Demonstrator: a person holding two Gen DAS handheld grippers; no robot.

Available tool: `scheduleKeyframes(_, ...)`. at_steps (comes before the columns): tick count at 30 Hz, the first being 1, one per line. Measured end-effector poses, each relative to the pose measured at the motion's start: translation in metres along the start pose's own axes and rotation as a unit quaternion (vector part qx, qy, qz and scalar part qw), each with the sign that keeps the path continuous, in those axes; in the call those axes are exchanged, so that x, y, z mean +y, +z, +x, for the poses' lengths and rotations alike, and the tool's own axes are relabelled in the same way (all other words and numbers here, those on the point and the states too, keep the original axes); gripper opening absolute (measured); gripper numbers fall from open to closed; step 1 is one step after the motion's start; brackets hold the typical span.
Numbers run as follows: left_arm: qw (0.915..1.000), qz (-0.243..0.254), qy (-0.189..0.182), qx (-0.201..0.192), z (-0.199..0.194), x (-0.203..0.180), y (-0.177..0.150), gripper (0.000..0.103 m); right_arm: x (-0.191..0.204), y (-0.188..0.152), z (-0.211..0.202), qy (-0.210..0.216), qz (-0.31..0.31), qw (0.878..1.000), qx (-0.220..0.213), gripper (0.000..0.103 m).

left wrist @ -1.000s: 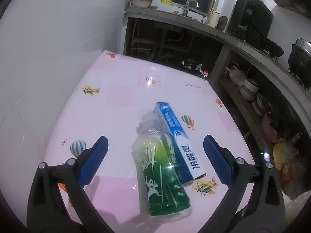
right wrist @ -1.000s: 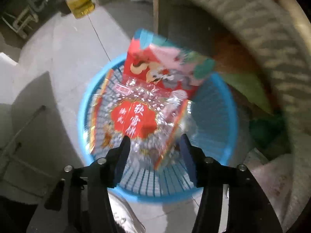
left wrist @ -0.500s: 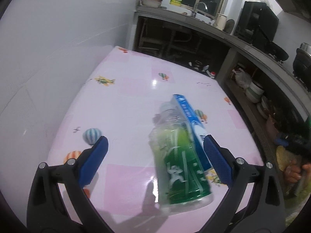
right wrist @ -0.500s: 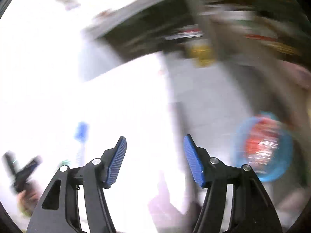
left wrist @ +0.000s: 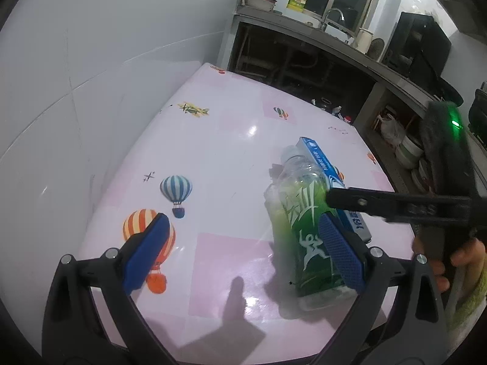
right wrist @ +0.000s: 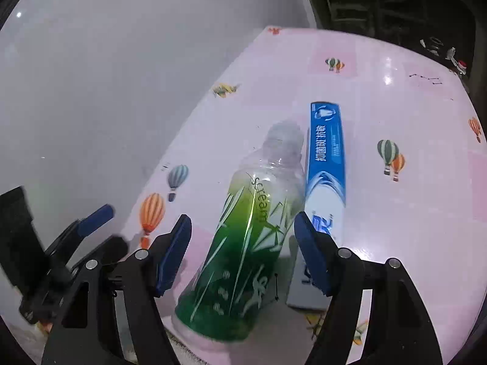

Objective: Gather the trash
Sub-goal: 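Move both tools back to the green bottle and toothpaste box, then grasp the green-labelled plastic bottle with the right tool and lift it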

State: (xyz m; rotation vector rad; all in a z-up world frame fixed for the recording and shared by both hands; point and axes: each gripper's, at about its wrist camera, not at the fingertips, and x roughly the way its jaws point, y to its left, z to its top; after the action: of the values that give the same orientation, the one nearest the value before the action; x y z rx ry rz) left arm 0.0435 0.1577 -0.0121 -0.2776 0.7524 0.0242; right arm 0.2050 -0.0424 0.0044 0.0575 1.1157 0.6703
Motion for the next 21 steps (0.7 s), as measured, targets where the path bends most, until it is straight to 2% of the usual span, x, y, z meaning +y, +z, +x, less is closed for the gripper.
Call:
scheduleKeyframes(4, 0.9999, 0.012, 0.009, -0.004, 0.0, 0.004, -0.003, 0.094, 0.007, 0.009, 0.019, -0.036, -0.014, 0.999, 0.02, 0.068)
scheduleKeyframes(9, 1.0, 0.003, 0.006, -0.008, -0.001, 0.013, -0.002, 0.094, 0.014, 0.019, 0.046, -0.077, -0.034, 0.995, 0.044, 0.068)
scheduleKeyframes(17, 0.9999, -0.007, 0.012, -0.009, -0.006, 0.024, -0.007, 0.094, 0.023, 0.027, 0.08, -0.102, -0.052, 0.99, 0.082, 0.068)
scheduleKeyframes(20, 0.9998, -0.006, 0.017, -0.007, -0.009, 0.027, -0.01, 0.094, 0.023, 0.024, 0.093, -0.092, -0.051, 0.99, 0.094, 0.068)
scheduleKeyframes(21, 0.9998, -0.006, 0.018, -0.008, -0.01, 0.028, -0.011, 0.094, 0.024, 0.023, 0.095, -0.089, -0.05, 0.99, 0.095, 0.063)
